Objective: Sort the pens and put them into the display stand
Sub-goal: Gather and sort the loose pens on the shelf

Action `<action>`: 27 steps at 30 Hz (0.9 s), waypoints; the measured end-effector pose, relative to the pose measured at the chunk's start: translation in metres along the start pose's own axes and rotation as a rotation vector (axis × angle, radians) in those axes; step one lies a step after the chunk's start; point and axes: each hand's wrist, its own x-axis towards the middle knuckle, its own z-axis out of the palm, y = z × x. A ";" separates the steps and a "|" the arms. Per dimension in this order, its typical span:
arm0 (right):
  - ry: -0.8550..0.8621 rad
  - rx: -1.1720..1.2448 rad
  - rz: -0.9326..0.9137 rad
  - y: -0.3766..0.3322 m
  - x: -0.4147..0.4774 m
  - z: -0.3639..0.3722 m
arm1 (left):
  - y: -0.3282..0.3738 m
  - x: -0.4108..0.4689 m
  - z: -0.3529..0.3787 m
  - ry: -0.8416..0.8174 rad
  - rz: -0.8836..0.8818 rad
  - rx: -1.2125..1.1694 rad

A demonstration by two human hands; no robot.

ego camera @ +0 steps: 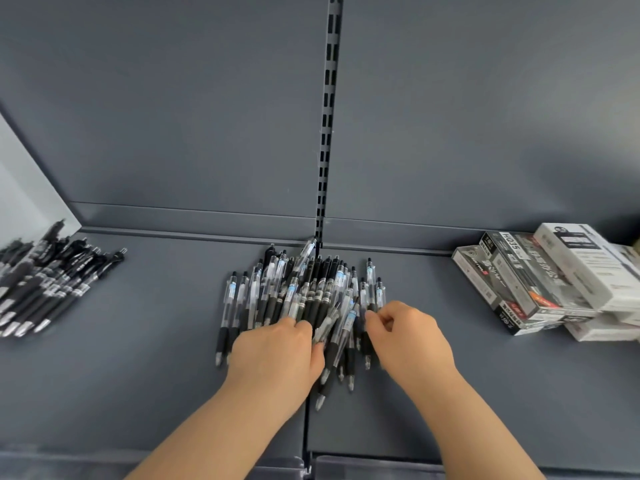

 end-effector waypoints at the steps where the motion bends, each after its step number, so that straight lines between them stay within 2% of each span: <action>1: -0.002 0.000 0.000 0.002 -0.001 -0.001 | 0.002 0.001 0.000 -0.004 -0.005 0.011; 11: 0.034 -0.018 0.035 0.019 -0.006 -0.014 | 0.032 0.042 -0.006 0.026 -0.026 -0.037; 16: -0.036 -0.063 0.010 0.012 -0.011 -0.012 | 0.023 0.031 -0.004 0.042 -0.049 -0.060; 21: -0.117 -0.197 -0.082 -0.012 -0.013 0.005 | 0.007 0.012 -0.005 -0.021 -0.070 -0.068; 27: -0.106 -0.280 -0.062 -0.016 0.009 0.008 | 0.019 0.005 -0.001 -0.086 0.020 -0.071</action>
